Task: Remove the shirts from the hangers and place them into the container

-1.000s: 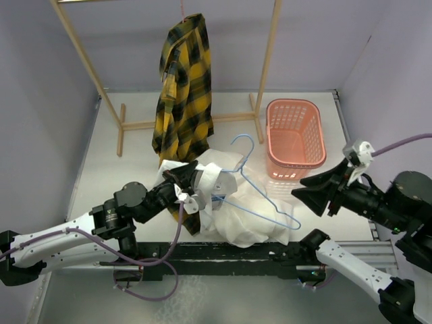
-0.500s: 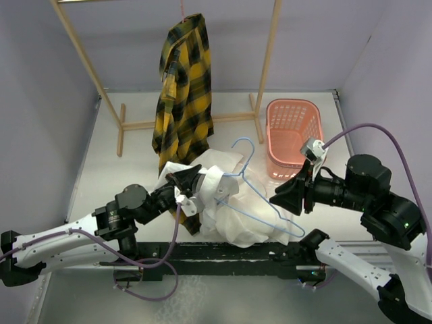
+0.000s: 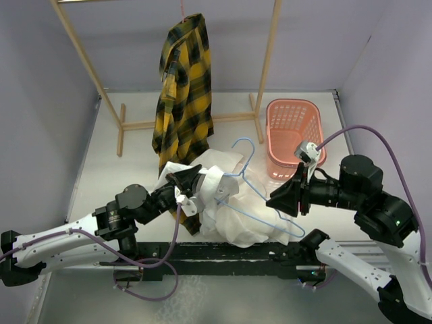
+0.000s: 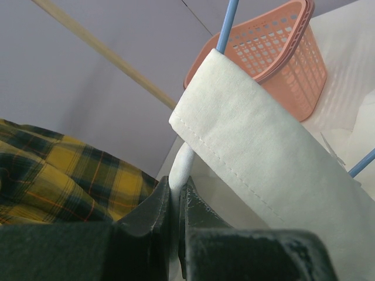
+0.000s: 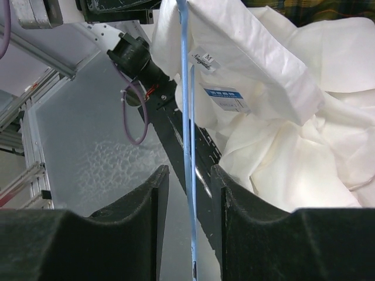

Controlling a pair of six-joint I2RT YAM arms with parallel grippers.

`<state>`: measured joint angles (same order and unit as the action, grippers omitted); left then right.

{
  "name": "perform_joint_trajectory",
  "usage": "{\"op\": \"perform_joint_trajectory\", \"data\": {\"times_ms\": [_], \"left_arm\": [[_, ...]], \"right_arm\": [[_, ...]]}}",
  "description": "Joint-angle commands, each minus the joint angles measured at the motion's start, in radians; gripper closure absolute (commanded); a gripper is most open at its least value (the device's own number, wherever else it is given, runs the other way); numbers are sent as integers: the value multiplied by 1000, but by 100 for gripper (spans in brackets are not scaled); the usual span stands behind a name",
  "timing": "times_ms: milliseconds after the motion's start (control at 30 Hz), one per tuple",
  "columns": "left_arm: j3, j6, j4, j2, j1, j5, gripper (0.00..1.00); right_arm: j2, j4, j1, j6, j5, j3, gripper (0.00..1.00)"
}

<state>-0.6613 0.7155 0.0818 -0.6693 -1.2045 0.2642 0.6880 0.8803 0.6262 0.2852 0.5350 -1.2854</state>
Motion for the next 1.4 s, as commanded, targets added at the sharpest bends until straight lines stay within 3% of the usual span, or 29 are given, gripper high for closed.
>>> {"op": "perform_joint_trajectory", "data": {"times_ms": [0,300,433,500,533,600,633,733,933,1167,1367], "left_arm": [[-18,-36,73,16,2,-17,100],[-18,-39,72,16,2,-16,100],[-18,-43,69,14,2,-13,100],[-19,-53,68,12,2,-6,100],[-22,-63,67,9,2,-2,97],[-36,-84,50,-2,2,-4,62],[-48,-97,33,-13,2,-6,53],[-96,-140,-27,-54,2,-26,42],[-178,-228,-110,-90,2,-39,41],[-182,-255,-119,-48,2,33,49],[-154,-247,-98,-24,3,128,51]], "right_arm": [[18,-55,-1,13,46,17,64],[31,-93,0,37,90,46,76],[31,-74,-1,35,54,32,100],[29,-45,0,33,4,13,100],[31,-18,-1,32,-20,-2,100],[39,51,0,18,-84,-43,100],[46,95,-1,13,-130,-64,100],[54,226,-2,4,-291,-134,100],[29,394,-1,59,-578,-232,100],[84,410,-1,46,-564,-365,100],[187,360,-1,15,-565,-503,100]]}}
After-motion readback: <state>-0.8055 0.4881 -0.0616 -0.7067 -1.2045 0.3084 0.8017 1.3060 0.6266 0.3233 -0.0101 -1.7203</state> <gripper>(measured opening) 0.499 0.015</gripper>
